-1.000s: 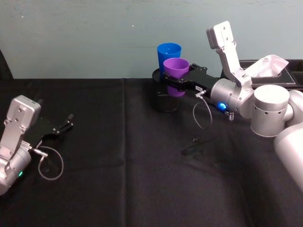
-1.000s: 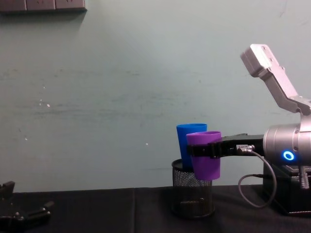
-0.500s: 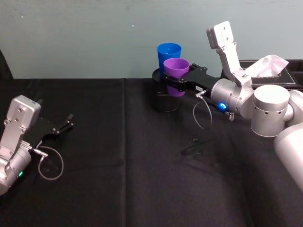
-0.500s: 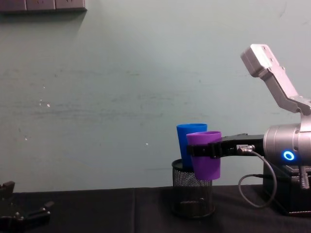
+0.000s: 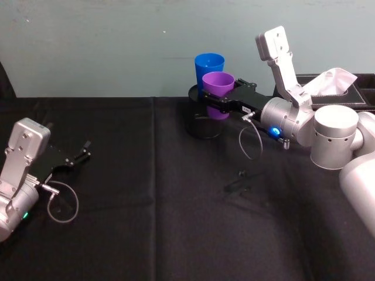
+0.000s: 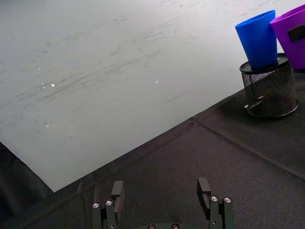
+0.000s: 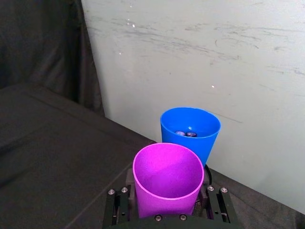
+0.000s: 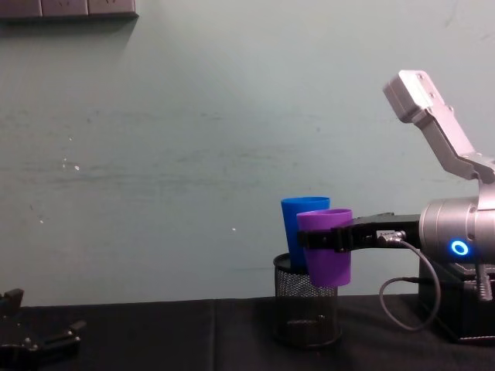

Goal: Pick up one cup with a gripper and tap it against the other cup.

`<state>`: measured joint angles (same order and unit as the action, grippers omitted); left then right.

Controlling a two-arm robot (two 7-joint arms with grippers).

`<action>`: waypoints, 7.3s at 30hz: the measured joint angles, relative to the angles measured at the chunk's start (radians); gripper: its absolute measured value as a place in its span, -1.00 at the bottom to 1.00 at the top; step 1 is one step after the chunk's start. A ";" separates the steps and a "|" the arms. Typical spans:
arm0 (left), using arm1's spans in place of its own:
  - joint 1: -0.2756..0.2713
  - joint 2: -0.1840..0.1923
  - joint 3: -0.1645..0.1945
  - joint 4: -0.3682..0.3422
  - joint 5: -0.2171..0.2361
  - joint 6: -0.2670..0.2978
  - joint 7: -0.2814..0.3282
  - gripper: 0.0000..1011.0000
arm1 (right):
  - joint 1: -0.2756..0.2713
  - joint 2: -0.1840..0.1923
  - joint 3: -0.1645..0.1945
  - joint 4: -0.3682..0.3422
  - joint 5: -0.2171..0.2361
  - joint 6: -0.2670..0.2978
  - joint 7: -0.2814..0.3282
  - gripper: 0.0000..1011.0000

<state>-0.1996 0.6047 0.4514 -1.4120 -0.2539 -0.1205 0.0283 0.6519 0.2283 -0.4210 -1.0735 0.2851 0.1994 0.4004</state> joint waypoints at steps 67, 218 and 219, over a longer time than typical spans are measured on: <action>0.000 0.000 0.000 0.000 0.000 0.000 0.000 0.98 | 0.000 0.000 0.000 0.000 0.000 0.000 0.000 0.46; 0.000 0.000 0.000 0.000 0.000 0.000 0.000 0.98 | 0.000 0.000 0.000 0.000 0.000 0.000 0.000 0.46; 0.000 0.000 0.000 0.000 0.000 0.000 0.000 0.98 | 0.000 0.000 0.000 0.000 0.000 0.000 0.000 0.46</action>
<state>-0.1995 0.6047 0.4514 -1.4120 -0.2539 -0.1205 0.0283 0.6519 0.2283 -0.4210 -1.0735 0.2851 0.1993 0.4004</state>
